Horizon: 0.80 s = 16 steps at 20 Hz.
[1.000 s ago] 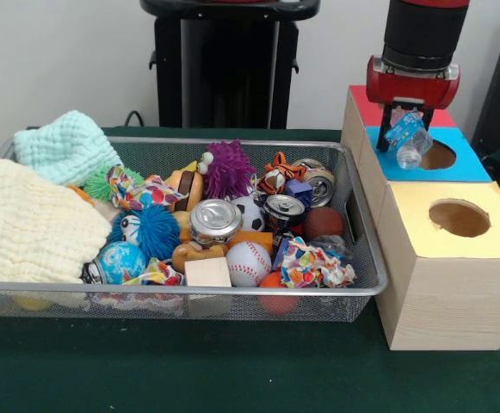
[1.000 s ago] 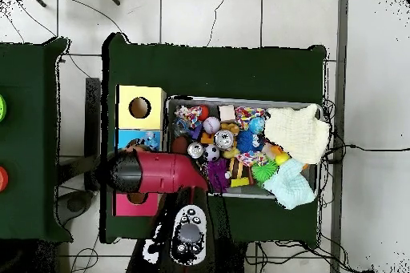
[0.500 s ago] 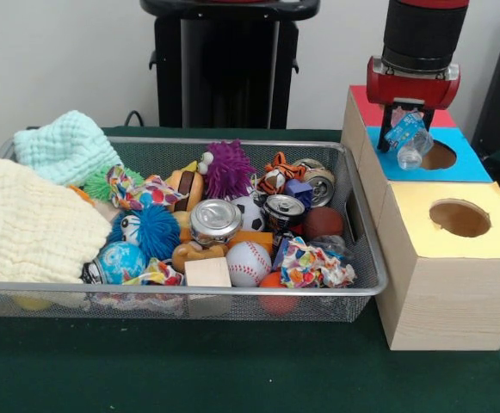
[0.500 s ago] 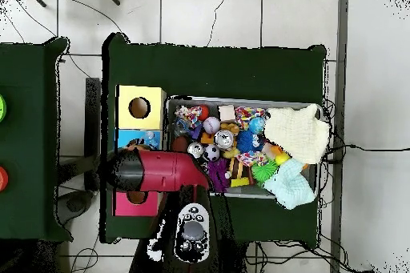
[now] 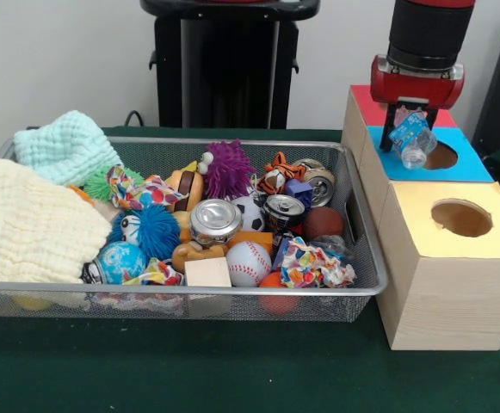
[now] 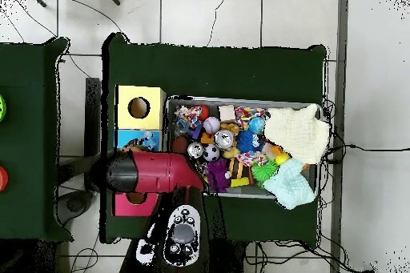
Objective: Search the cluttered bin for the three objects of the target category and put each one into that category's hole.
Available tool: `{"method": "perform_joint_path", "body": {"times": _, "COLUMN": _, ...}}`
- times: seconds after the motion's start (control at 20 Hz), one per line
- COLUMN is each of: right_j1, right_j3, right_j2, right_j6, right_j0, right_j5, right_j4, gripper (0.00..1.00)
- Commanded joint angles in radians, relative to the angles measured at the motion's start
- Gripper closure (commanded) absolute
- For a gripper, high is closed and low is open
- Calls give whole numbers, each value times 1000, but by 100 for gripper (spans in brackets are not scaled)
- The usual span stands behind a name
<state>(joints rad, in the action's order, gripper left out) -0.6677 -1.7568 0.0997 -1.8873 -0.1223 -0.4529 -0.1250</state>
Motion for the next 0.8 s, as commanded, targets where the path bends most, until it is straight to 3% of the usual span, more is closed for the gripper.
{"method": "perform_joint_path", "body": {"times": 0.05, "right_j1": 103, "right_j3": 104, "right_j2": -85, "right_j6": -220, "right_j0": -65, "right_j5": 76, "right_j4": -66, "gripper": 100}}
{"method": "perform_joint_path", "body": {"times": 0.8, "right_j1": 97, "right_j3": 106, "right_j2": -64, "right_j6": -224, "right_j0": -93, "right_j5": 64, "right_j4": -97, "gripper": 100}}
